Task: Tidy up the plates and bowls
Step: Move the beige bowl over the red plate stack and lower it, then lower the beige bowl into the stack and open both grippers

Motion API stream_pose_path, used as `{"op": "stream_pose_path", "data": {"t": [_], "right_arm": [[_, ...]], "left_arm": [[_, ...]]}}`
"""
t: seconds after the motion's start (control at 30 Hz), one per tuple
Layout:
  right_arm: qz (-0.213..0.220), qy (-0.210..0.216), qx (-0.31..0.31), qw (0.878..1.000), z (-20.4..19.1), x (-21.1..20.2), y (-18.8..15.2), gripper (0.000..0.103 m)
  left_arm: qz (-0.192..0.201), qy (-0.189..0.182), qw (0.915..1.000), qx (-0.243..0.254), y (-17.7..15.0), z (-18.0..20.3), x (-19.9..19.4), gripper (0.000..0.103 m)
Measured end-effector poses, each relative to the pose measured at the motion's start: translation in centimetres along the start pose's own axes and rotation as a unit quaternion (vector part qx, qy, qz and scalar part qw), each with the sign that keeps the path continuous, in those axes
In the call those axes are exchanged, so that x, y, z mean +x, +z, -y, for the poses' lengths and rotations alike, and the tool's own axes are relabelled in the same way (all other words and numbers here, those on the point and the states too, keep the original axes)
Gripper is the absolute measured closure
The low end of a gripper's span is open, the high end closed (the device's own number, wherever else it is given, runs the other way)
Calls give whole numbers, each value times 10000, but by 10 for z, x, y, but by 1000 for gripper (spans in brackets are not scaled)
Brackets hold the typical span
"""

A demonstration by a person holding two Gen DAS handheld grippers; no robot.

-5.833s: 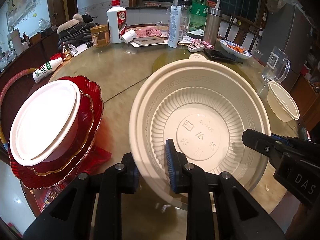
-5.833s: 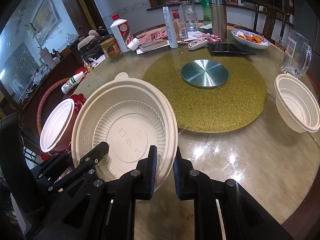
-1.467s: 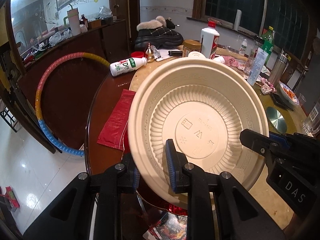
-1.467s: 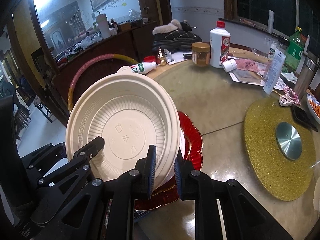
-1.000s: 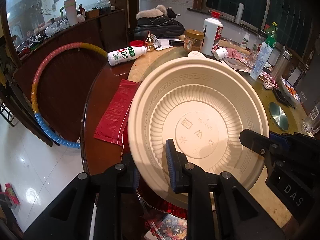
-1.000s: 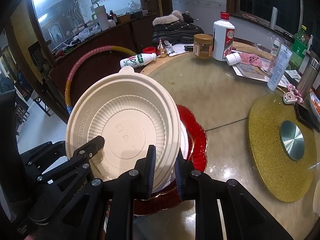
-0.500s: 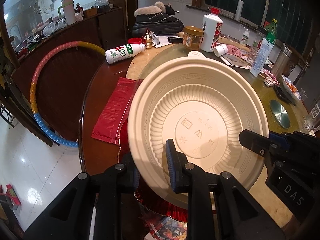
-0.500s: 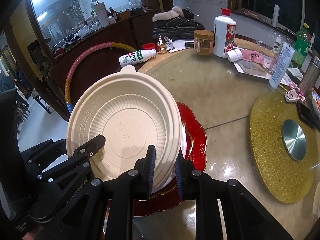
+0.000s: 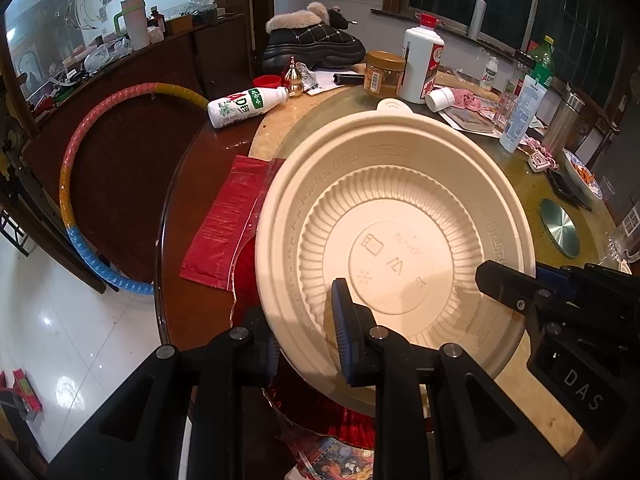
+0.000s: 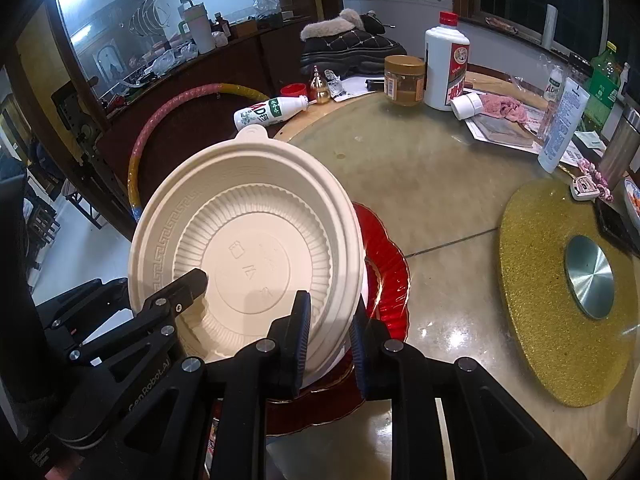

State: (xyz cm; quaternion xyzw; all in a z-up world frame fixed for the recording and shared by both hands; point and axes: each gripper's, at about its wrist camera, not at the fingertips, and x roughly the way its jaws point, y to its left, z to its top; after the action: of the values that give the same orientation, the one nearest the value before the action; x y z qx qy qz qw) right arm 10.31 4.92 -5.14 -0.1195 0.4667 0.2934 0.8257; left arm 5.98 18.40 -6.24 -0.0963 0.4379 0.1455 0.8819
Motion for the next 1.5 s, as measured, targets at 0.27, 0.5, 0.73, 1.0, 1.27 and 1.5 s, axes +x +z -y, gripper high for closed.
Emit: {"op": "stream_pose_path", "data": {"t": [0.27,0.5,0.73,1.0,1.27,1.5], "right_arm": [[-4,177,44,9998,1,3,1,80],[26,214,62,9997,3,1,0,80],[64,244,87,9996,5,-2,0,80],[114,213,129,9996,7,-5,0,68],[274,191,203,9992,10,-17,-1,33],[421,327,357,9979,17,-31,-6,24]], "left_arm": [[-8,102,9999,-52,1,-2,-1,82],[7,16,10000,-95,1,-1,-3,64],[118,94,9999,-52,1,2,-8,64],[339,288,9990,-3,0,2,-18,48],[516,479,9975,-49,-3,-2,-27,36],[671,584,9960,-1,-7,0,-37,30]]}}
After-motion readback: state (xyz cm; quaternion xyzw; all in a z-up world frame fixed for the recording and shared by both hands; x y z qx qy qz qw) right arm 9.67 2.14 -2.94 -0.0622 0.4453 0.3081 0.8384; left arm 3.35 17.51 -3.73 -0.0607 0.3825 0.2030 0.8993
